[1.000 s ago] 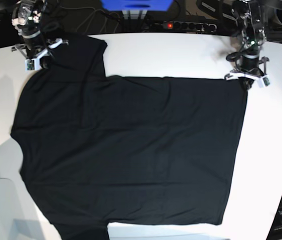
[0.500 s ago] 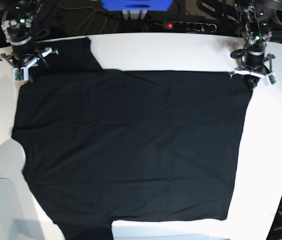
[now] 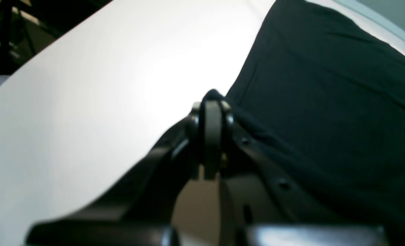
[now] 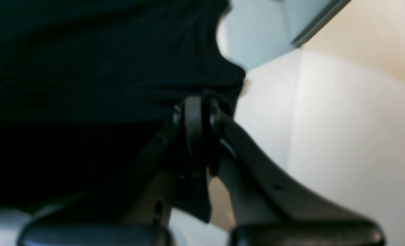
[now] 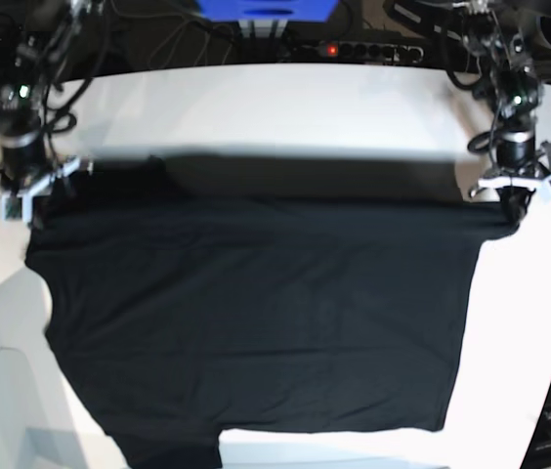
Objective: Fold the T-shirt properly
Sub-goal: 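Lift the shirt edge with both grippers and pull it toward the hem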
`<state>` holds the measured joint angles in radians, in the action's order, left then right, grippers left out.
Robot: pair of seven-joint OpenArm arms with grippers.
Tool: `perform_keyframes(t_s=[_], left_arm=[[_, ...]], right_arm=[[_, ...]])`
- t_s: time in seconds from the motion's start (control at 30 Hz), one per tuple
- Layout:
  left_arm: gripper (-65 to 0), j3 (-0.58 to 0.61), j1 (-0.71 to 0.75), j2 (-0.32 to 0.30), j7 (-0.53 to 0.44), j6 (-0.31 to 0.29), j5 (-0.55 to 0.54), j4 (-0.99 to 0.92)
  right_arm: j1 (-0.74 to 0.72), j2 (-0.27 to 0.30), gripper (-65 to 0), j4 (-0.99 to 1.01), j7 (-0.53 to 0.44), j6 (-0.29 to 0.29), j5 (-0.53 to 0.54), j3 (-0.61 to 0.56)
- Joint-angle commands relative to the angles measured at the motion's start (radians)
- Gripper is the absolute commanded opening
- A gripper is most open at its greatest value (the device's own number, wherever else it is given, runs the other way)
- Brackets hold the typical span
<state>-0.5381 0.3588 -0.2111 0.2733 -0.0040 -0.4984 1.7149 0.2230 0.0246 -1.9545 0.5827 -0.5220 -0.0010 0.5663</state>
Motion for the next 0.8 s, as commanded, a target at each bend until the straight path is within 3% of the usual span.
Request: perform_keyframes(t_s=[0.0,0.33,0.67,0.77], left_arm=[[-64.8,-0.003,-0.024,-0.011,-0.029,-0.001,0.004,0.007],[-64.8,0.054,-0.261,-0.020,-0.027,0.008,0.005,-0.164],[-64.8,0.060,-0.413,-0.012,-0.027,0.000,0.114,-0.293],[-64.8,0.106,-0.430,-0.020,-0.029,0.000,0.117,-0.333]], right_arm=[[-0.044,0.027,-65.0,0.007,-0.008,0.004,0.002,0.001],[-0.353,0.133,-65.0,0.370,0.013,0.009,0.002,-0.105],[-0.612,0.160,-65.0,0.639,0.010,0.010,0.000,-0.191],[-0.656,0.173,-65.0,0.719,-0.030,0.012,0.000,-0.196]])
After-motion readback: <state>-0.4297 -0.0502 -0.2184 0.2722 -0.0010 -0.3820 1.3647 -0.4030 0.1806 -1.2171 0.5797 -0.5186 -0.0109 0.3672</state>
